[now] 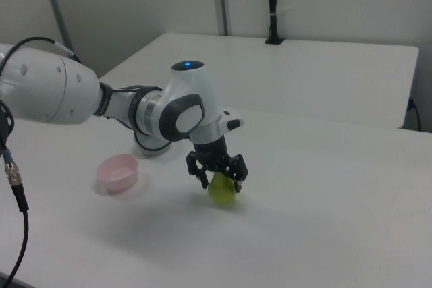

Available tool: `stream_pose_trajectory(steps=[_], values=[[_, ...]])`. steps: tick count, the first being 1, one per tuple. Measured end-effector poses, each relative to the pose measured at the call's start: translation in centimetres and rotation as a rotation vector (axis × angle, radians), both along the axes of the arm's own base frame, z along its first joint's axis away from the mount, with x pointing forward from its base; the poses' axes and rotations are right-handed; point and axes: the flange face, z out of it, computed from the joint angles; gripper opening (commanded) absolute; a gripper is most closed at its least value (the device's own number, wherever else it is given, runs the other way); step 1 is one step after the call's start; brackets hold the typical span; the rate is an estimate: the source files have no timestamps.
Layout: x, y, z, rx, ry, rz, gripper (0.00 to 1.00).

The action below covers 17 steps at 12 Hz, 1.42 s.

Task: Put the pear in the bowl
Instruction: 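Lower the open gripper over the yellow-green pear, then close the gripper around the pear, then lift the pear up off the table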

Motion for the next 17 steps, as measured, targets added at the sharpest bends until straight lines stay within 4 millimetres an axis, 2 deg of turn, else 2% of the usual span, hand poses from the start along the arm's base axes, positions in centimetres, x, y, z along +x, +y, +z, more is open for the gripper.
stream_pose_trajectory(steps=[2, 5, 10, 12, 14, 17], values=[[0.2, 0.1, 0.2, 0.0, -0.006, 0.003, 0.9], [0.4, 0.3, 0.4, 0.0, -0.012, 0.006, 0.63], [0.6, 0.5, 0.6, 0.001, -0.015, 0.009, 0.6], [0.9, 0.4, 1.3, -0.001, -0.022, 0.008, 0.6], [1.5, 0.2, 4.0, 0.001, 0.017, -0.002, 0.6], [2.8, 0.6, 10.2, -0.002, 0.014, -0.006, 0.61]])
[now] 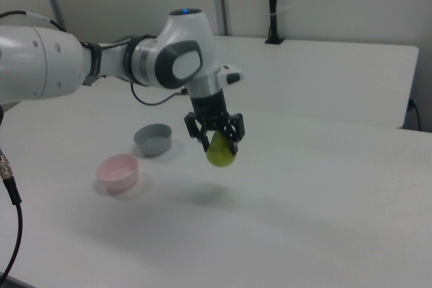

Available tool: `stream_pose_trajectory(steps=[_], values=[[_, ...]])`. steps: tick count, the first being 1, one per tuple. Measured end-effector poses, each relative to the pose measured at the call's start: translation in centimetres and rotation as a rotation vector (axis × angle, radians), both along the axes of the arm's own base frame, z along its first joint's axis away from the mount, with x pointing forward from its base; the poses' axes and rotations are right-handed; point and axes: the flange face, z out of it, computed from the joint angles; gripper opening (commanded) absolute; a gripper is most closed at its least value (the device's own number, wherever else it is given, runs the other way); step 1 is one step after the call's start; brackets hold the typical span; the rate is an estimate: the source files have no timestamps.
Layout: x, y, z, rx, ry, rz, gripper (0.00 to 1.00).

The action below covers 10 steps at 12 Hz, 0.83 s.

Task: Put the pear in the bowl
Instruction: 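Lift the pear up off the table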

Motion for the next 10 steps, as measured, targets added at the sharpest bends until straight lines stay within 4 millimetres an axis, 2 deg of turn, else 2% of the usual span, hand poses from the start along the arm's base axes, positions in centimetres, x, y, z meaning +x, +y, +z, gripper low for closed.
stream_pose_trajectory(steps=[2, 3, 6, 10], values=[[0.3, 0.5, 3.3, -0.004, -0.018, 0.004, 0.61], [0.2, 0.8, 4.3, -0.003, -0.019, 0.006, 0.61], [0.2, 2.0, 4.9, -0.002, -0.014, 0.021, 0.61], [0.1, 2.0, 6.3, -0.005, -0.037, 0.019, 0.61]])
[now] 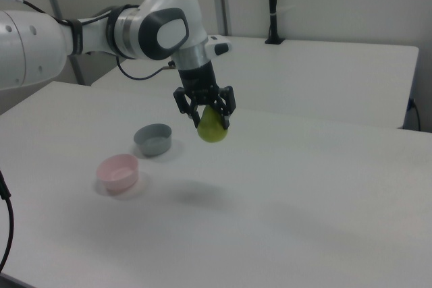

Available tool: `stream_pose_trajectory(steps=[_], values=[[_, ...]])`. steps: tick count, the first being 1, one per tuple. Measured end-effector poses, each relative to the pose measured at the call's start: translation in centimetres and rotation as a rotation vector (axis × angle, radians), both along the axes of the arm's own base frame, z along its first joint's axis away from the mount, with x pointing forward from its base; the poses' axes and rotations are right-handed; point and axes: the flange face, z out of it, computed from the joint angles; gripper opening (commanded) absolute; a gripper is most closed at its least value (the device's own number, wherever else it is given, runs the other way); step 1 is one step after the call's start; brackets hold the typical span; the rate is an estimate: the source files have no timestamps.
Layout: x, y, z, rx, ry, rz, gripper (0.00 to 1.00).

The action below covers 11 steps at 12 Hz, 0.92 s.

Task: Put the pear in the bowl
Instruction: 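Lift the pear up off the table, then carry the pear over the pink bowl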

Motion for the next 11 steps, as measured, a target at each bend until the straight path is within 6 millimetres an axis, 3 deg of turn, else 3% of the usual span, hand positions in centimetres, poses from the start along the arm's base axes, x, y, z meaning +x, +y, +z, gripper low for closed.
stream_pose_trajectory(steps=[2, 4, 7, 11], values=[[-0.5, 0.1, 1.9, 0.009, 0.013, -0.008, 0.61], [-0.5, 2.1, 2.7, 0.022, 0.016, -0.006, 0.54], [-0.3, 10.0, 3.4, 0.043, 0.016, 0.013, 0.54], [-3.6, 20.7, 5.5, 0.05, 0.044, 0.065, 0.55]])
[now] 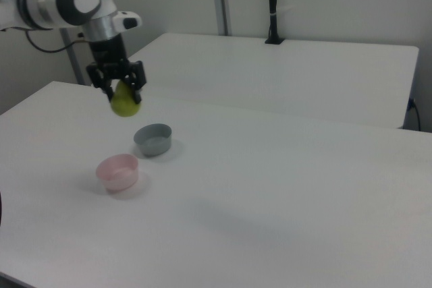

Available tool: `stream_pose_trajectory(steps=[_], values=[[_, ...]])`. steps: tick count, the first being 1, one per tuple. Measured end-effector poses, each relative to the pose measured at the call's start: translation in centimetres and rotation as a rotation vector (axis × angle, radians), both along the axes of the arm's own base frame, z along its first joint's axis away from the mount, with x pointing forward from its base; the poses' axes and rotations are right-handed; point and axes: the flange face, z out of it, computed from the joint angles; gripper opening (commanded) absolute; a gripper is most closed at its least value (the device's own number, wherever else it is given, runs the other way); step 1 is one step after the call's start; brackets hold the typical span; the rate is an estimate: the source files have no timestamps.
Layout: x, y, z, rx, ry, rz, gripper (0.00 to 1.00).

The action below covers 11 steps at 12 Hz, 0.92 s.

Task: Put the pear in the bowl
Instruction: 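Carry the pear over the pink bowl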

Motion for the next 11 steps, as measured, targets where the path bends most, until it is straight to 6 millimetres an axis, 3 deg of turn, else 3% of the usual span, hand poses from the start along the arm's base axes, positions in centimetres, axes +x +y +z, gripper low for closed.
stream_pose_trajectory(steps=[2, 4, 7, 11], values=[[-2.3, 4.1, -0.6, -0.005, 0.02, 0.028, 0.55], [-3.8, 6.3, -1.6, -0.013, 0.044, 0.049, 0.55], [-4.4, 7.0, -5.1, -0.019, 0.07, 0.065, 0.55], [-5.1, 7.3, -12.0, -0.013, 0.06, 0.084, 0.55]])
